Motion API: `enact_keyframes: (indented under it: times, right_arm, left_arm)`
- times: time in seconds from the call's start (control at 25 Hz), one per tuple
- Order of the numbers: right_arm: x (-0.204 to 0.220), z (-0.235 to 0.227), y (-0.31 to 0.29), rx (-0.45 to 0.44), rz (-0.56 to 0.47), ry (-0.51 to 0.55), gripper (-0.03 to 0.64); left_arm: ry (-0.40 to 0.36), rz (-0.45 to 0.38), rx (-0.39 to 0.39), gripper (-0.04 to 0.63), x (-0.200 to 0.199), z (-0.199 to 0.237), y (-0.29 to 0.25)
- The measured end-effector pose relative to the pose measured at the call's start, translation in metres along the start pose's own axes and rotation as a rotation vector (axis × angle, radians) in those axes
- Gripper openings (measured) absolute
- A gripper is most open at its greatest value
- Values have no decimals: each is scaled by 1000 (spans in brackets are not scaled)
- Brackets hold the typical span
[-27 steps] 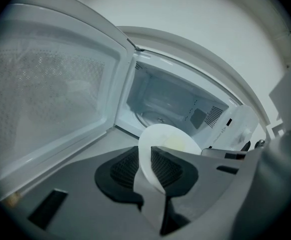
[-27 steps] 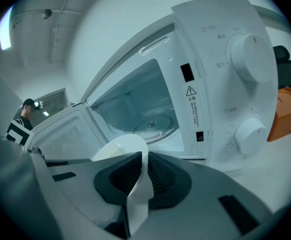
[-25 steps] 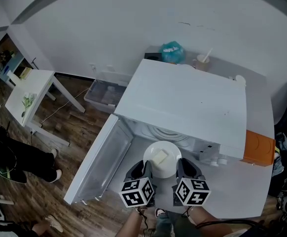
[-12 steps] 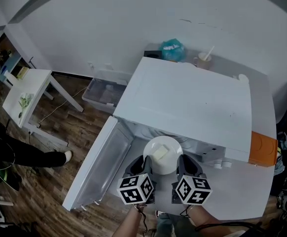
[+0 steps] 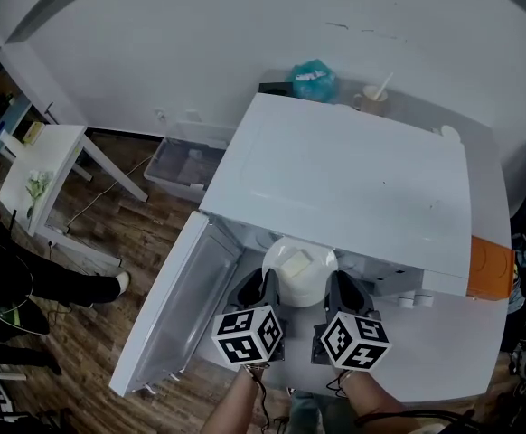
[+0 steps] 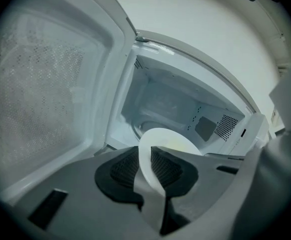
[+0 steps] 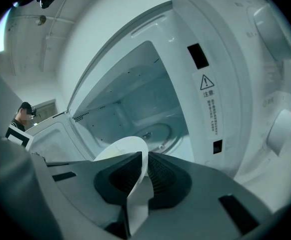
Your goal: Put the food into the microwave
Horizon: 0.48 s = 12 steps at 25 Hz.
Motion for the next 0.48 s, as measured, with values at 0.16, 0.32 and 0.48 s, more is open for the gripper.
enact_keyframes:
  times: [0.16,0.32,0.48]
  right_arm:
    - [-1,3,-6,2,-15,8,49]
    - [0,4,-11,2,-17,12,49]
    - [1,2,-18,15,-24,10,49]
  left_arm:
    - [-5,-7,2,78,-4,5,-6]
    - [2,-9,2,78,-3,9,-11]
    - [-4,-10,6,78,-3,11,-18]
Point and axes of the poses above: the fingertips, and each gripper's own axes: y backward along the fingers, z to its left, x out of its underside, the point moved 4 cm from there along y, backward along the fingers, and after that the axes turned 12 degrees about x, right-handed, at the moved point
